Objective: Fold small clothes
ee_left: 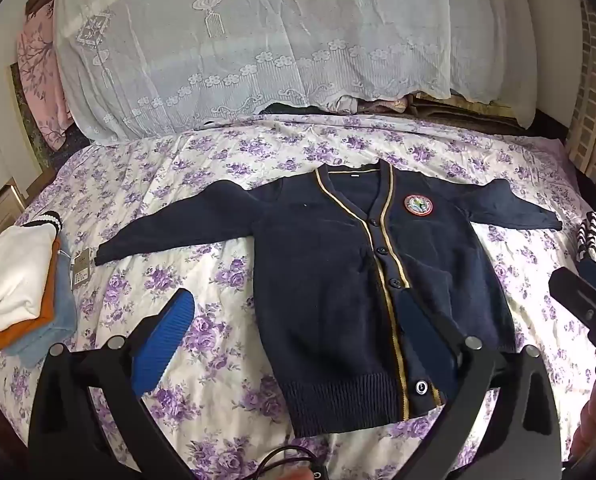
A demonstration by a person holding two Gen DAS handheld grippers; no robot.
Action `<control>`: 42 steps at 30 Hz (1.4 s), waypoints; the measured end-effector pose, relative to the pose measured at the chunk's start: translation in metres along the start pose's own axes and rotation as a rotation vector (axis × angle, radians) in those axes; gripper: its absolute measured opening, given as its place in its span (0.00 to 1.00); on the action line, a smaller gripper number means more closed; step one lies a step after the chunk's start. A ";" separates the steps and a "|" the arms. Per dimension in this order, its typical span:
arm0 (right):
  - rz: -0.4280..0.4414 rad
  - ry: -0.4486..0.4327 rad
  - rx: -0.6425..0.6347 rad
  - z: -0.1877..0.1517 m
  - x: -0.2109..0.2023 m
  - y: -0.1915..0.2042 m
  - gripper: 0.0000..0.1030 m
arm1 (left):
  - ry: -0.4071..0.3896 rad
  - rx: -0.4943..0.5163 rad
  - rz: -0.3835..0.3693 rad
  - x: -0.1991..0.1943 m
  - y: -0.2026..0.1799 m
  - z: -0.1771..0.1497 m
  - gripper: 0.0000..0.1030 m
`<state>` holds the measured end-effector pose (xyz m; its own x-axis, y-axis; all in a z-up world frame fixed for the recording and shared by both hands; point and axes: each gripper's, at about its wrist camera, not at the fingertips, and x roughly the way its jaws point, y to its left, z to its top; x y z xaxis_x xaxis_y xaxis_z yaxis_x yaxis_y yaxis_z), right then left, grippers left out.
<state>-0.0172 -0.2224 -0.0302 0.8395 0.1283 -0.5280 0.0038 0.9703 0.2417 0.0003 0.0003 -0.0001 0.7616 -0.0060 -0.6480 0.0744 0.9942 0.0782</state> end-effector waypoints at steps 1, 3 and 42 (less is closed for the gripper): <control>-0.001 0.000 -0.001 0.000 0.000 0.000 0.97 | 0.004 -0.007 -0.008 0.000 0.000 0.000 0.96; -0.003 0.001 -0.002 0.000 0.000 0.000 0.97 | 0.003 -0.003 -0.011 0.000 0.000 0.000 0.96; 0.001 0.002 0.009 -0.001 -0.002 -0.003 0.97 | 0.038 -0.004 -0.006 0.009 0.002 -0.009 0.96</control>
<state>-0.0193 -0.2251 -0.0306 0.8385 0.1297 -0.5293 0.0078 0.9683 0.2497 0.0013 0.0037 -0.0129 0.7360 -0.0079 -0.6769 0.0760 0.9946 0.0710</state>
